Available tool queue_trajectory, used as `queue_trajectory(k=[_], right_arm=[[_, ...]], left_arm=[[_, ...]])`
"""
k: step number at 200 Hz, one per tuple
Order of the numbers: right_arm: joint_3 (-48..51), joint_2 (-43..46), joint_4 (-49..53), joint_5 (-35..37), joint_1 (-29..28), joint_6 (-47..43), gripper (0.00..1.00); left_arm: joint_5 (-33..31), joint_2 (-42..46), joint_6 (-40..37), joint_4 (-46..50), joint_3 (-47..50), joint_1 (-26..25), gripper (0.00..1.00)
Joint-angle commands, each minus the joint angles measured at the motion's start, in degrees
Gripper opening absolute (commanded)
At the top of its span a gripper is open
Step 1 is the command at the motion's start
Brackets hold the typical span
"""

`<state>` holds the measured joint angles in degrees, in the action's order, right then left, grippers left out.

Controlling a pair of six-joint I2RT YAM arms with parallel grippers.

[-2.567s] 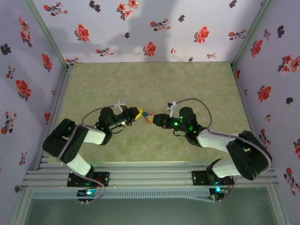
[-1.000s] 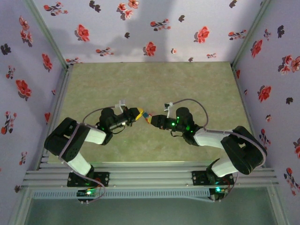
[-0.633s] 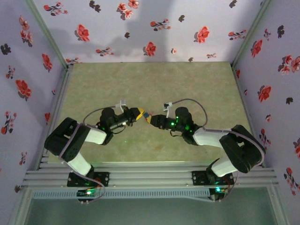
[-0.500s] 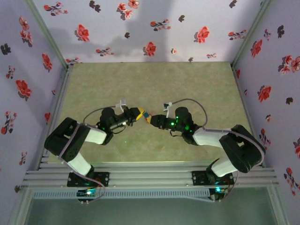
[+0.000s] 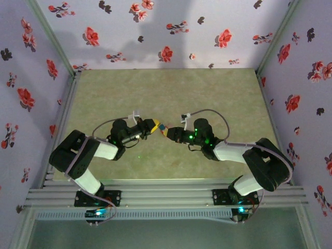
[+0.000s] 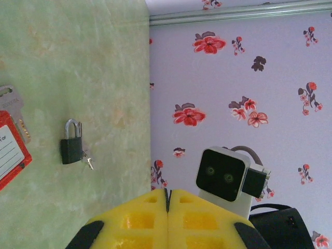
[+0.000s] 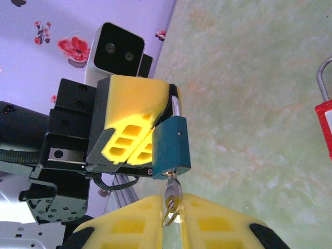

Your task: Lock with the key

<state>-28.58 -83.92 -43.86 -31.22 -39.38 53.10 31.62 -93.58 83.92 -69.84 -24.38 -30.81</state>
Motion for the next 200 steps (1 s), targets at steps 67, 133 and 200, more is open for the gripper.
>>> queue_trajectory(k=[67, 133, 200], right_arm=[[-1.3, 0.6, 0.3, 0.5, -0.4, -0.2, 0.01], [-1.0, 1.6, 1.5, 0.2, -0.4, -0.5, 0.0], [-0.5, 2.7, 3.0, -0.4, -0.5, -1.2, 0.0]], left_arm=[[-2.0, -0.5, -0.4, -2.5, -0.6, 0.1, 0.0], [-3.0, -1.3, -0.2, -2.5, -0.8, 0.7, 0.0], [-3.4, -1.2, -0.1, -2.4, -0.8, 2.0, 0.0]])
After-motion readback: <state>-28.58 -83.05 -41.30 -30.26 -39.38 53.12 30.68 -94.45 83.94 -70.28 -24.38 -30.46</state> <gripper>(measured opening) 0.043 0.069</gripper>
